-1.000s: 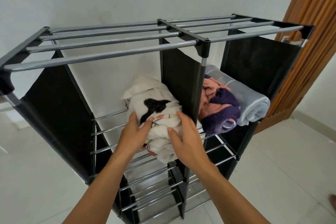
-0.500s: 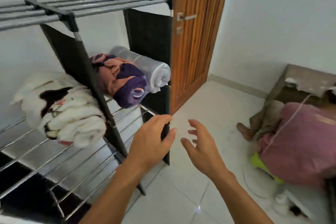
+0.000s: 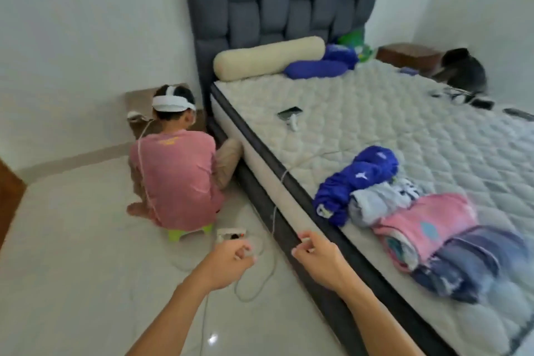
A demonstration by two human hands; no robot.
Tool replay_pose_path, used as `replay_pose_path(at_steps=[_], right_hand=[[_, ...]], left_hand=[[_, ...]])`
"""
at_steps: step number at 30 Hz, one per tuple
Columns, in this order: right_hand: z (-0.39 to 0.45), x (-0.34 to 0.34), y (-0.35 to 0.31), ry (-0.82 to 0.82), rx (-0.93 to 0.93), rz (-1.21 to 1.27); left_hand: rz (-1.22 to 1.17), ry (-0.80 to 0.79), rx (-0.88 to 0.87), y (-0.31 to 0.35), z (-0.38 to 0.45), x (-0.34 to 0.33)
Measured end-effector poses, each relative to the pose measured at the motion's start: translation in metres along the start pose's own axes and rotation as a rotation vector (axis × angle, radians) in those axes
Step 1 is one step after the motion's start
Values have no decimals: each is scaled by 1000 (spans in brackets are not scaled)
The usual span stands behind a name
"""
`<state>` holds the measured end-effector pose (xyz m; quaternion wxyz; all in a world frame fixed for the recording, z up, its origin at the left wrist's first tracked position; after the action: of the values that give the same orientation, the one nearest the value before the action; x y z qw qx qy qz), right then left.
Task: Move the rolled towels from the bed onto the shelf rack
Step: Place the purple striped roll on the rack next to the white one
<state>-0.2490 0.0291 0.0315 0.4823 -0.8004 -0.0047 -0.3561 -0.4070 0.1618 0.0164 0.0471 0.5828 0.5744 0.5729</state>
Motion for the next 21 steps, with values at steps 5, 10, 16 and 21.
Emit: replay_pose_path(at_steps=[5, 10, 16, 21], right_hand=[[6, 98, 95, 211, -244, 161], [11, 149, 164, 415, -427, 226], [3, 204, 228, 620, -667, 326], [-30, 226, 261, 769, -810, 404]], left_hand=[[36, -246, -127, 107, 91, -81], [-11, -467, -172, 182, 162, -156], [-188, -730, 72, 230, 211, -242], [-144, -908, 279, 234, 209, -308]])
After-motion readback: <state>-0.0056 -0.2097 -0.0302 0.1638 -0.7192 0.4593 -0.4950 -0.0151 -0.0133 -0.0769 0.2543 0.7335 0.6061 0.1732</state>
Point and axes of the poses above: each hand's wrist, its own z-axis towards the middle knuckle, its own x-axis out of the back of the hand, y = z × x, the point moved 5 cm from there along z, towards the middle knuckle, and after that the axes turned 2 degrees about -z, right-handed, at the moved point
